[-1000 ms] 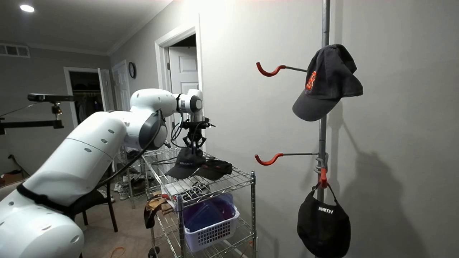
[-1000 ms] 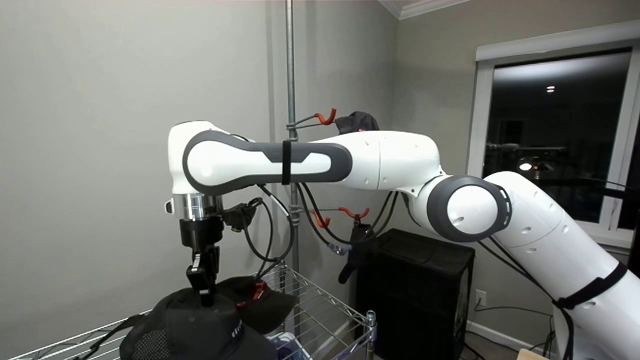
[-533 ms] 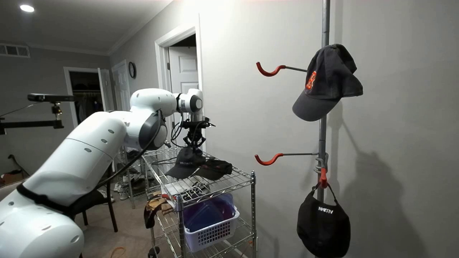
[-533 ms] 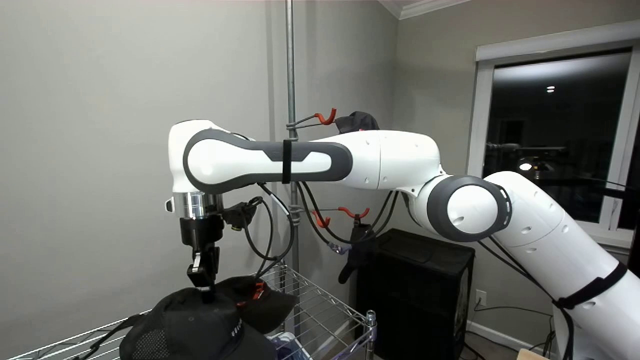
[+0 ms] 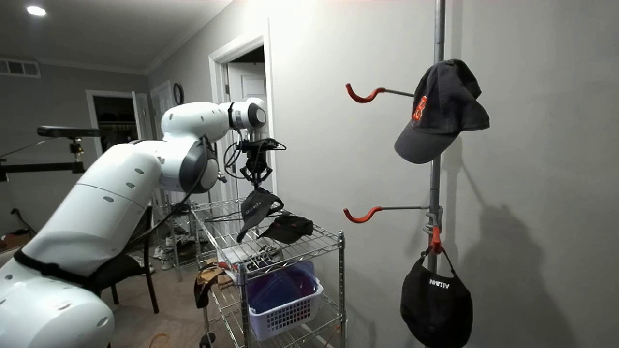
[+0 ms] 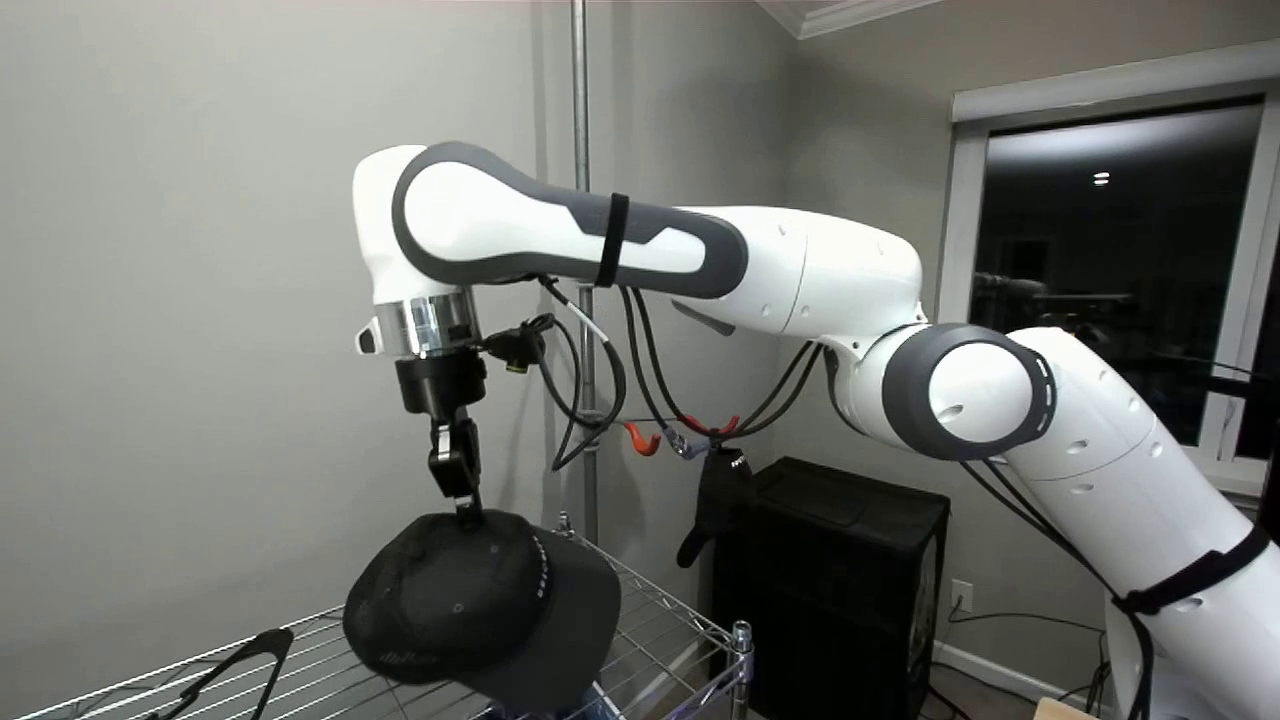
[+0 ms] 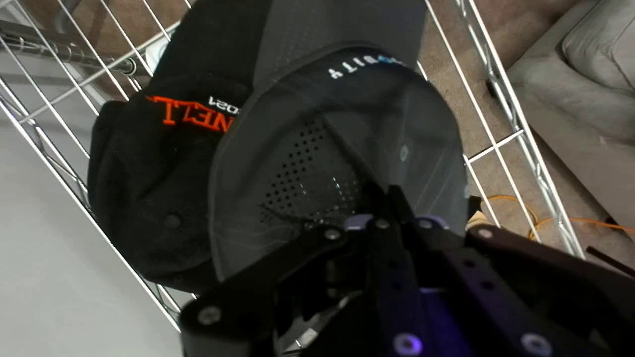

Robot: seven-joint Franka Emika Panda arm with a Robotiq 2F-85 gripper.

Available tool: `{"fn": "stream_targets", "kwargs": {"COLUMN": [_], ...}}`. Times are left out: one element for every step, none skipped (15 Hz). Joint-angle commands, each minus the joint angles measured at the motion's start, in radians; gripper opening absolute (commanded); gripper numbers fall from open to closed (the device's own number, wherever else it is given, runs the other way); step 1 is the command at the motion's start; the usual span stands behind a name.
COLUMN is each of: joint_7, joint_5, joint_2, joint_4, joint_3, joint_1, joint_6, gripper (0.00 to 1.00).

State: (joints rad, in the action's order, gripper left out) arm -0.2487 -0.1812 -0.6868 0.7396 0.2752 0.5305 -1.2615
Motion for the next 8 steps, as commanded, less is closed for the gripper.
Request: {"fn": "stream_targets", "kwargs": {"joint_7": [-0.091, -0.109, -0.124, -0.132, -0.143, -0.149, -0.153, -0.153], "joint_5": [-0.030, -0.040, -0.056, -0.076, -0.094, -0.115, -0.134, -0.154], "joint_2": [0.089, 0.116, 0.142, 0.170, 0.196, 0.225, 0.253, 0.281], "joint_4": [0.001, -0.002, -0.003, -0.003, -0.001, 0.002, 0.007, 0.010], "joint_3": [0.001, -0.002, -0.007, -0.011, -0.015, -0.019, -0.024, -0.029], "joint_1": [-0.001, -0.002, -0.002, -0.002, -0.005, -0.007, -0.010, -0.012], "joint_6": [0.100, 0.121, 0.138, 0.154, 0.164, 0.176, 0.179, 0.186], "gripper": [0.02, 0.02, 0.02, 0.02, 0.02, 0.02, 0.02, 0.02]}}
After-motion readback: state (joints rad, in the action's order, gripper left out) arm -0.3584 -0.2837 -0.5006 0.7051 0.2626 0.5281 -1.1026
